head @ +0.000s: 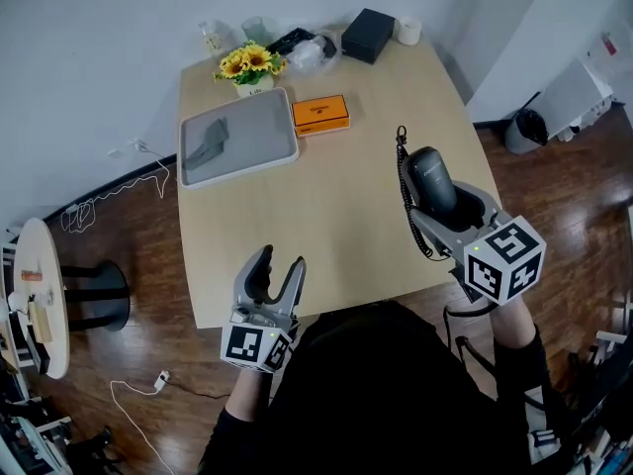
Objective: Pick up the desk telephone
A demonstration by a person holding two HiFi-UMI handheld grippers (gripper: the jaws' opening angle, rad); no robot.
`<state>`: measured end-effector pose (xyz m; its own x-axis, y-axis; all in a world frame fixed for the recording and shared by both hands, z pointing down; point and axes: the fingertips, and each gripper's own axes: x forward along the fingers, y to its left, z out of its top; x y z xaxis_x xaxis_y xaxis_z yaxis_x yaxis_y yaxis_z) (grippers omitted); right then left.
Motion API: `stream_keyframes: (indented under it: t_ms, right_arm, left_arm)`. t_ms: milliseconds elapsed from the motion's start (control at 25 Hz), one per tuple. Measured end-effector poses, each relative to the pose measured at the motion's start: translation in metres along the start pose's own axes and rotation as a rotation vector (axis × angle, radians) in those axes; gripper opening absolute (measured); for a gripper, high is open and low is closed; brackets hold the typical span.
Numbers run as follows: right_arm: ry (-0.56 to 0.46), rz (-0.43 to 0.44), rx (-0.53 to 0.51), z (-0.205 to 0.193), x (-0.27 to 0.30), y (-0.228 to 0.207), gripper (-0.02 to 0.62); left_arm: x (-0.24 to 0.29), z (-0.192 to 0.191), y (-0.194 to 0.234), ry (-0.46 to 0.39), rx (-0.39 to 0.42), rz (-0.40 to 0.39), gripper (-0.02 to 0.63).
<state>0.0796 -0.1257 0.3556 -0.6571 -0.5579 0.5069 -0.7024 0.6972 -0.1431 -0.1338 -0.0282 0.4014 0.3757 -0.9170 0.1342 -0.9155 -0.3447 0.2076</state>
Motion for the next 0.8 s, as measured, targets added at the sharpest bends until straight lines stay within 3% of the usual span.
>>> stream_keyframes:
  t_ms: [800]
  right_arm:
    - [-0.03,0.003,-0.021,0.02,-0.01,0.015,0.276]
  left_arm:
    - [0.0,0.003,0.007,0.001,-0.009,-0.005,0.219]
